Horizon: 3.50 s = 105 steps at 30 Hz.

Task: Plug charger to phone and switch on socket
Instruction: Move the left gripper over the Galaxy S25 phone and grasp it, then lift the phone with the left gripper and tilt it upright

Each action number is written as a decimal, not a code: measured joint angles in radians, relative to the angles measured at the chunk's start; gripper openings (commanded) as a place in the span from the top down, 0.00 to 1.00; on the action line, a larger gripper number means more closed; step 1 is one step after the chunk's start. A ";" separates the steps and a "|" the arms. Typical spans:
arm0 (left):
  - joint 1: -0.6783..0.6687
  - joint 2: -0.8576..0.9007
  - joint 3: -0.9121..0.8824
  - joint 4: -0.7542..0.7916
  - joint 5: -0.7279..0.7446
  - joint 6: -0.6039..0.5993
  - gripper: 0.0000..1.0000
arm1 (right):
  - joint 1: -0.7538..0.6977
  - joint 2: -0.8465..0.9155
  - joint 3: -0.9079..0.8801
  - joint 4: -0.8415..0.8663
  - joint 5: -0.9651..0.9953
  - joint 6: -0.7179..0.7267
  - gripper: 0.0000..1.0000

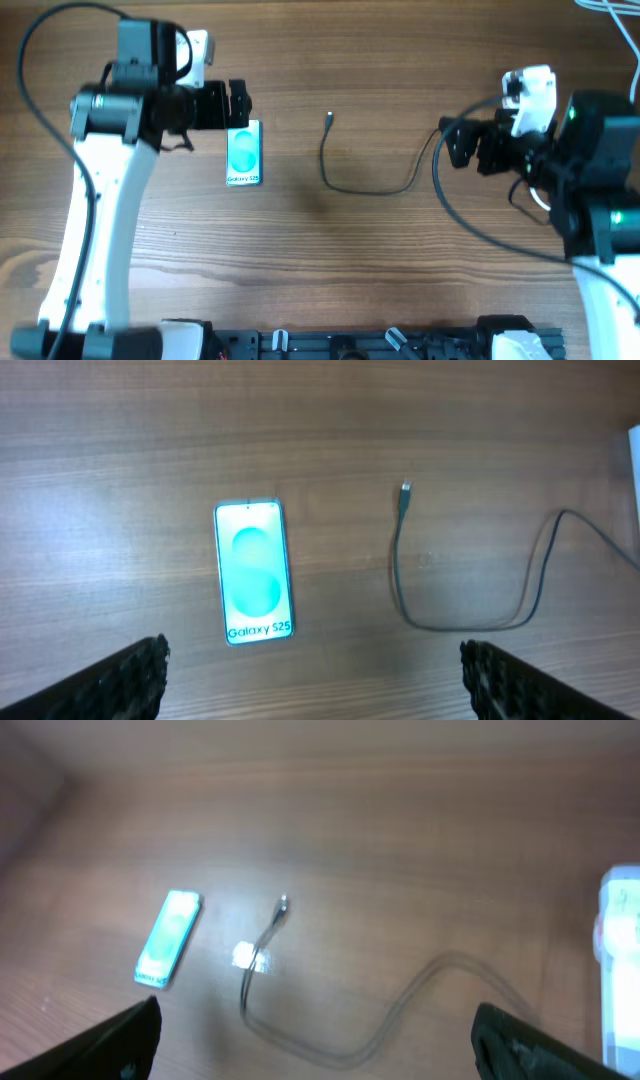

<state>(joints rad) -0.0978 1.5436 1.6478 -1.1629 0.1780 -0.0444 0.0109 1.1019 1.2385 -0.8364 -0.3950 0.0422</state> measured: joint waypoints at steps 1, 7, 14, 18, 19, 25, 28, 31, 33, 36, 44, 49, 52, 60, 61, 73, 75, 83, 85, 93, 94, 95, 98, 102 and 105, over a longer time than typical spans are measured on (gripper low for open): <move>0.000 0.042 0.046 -0.049 0.002 0.002 0.00 | 0.000 0.049 0.058 -0.068 -0.003 -0.008 0.00; 0.000 0.132 0.088 -0.069 0.003 0.002 0.00 | 0.000 0.232 0.190 -0.167 -0.008 -0.021 0.00; 0.000 0.134 0.089 -0.053 0.004 -0.003 0.13 | 0.000 0.279 0.190 -0.150 -0.030 0.043 0.00; -0.005 0.204 0.090 -0.049 -0.016 -0.095 0.12 | 0.000 0.279 0.191 -0.150 -0.032 0.047 0.00; -0.008 0.230 0.090 -0.049 -0.029 -0.115 0.12 | 0.000 0.279 0.191 -0.150 -0.032 0.047 0.00; -0.041 0.386 0.051 -0.045 -0.111 -0.187 0.11 | 0.000 0.279 0.191 -0.151 -0.032 0.048 0.00; -0.045 0.464 0.033 -0.019 -0.163 -0.218 0.10 | 0.000 0.279 0.191 -0.151 -0.032 0.048 0.00; -0.045 0.511 0.003 0.020 -0.181 -0.229 0.10 | 0.000 0.279 0.191 -0.152 -0.032 0.051 0.00; -0.045 0.535 -0.021 0.040 -0.185 -0.232 0.09 | 0.000 0.279 0.191 -0.154 -0.032 0.051 0.00; -0.045 0.547 -0.061 0.100 -0.189 -0.231 0.09 | 0.000 0.279 0.191 -0.155 -0.032 0.051 0.00; -0.045 0.558 -0.170 0.233 -0.184 -0.188 0.08 | 0.000 0.291 0.191 -0.154 -0.031 0.051 0.00; -0.047 0.558 -0.188 0.253 -0.185 -0.167 0.09 | 0.000 0.301 0.191 -0.154 -0.031 0.051 0.00; -0.047 0.554 -0.196 0.264 -0.189 -0.166 0.13 | 0.000 0.301 0.191 -0.154 -0.031 0.051 0.00; -0.047 0.536 -0.229 0.301 -0.194 -0.159 0.20 | 0.000 0.301 0.191 -0.154 -0.031 0.051 0.00; -0.047 0.535 -0.229 0.301 -0.194 -0.159 0.21 | 0.000 0.301 0.191 -0.154 -0.031 0.051 0.00; -0.047 0.522 -0.225 0.274 -0.188 -0.152 0.26 | 0.000 0.301 0.191 -0.154 -0.031 0.051 0.00; -0.047 0.488 -0.225 0.268 -0.188 -0.152 0.28 | 0.000 0.301 0.191 -0.154 -0.031 0.051 0.00; -0.047 0.320 -0.225 0.269 -0.184 -0.235 0.28 | 0.000 0.301 0.191 -0.154 -0.031 0.051 0.00; -0.047 0.302 -0.225 0.269 -0.180 -0.279 0.28 | 0.000 0.301 0.191 -0.154 -0.031 0.051 0.00; -0.047 0.271 -0.225 0.266 0.011 -0.538 0.39 | 0.000 0.301 0.191 -0.154 -0.031 0.051 0.00; -0.047 0.271 -0.225 0.266 0.062 -0.557 0.40 | 0.000 0.301 0.191 -0.154 -0.031 0.051 0.00; -0.047 0.271 -0.225 0.266 0.111 -0.579 0.41 | 0.000 0.301 0.191 -0.154 -0.031 0.051 0.00; -0.047 0.271 -0.225 0.266 0.237 -0.653 0.43 | 0.000 0.301 0.191 -0.154 -0.031 0.051 0.00; -0.047 0.270 -0.225 0.266 0.386 -0.798 0.46 | 0.000 0.301 0.191 -0.154 -0.031 0.051 0.00; -0.047 0.270 -0.225 0.267 0.458 -0.919 0.46 | 0.000 0.301 0.191 -0.154 -0.031 0.051 0.00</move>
<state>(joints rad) -0.1452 1.8141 1.4223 -0.8963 0.6361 -0.9638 0.0109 1.4029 1.4296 -0.9909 -0.4263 0.0933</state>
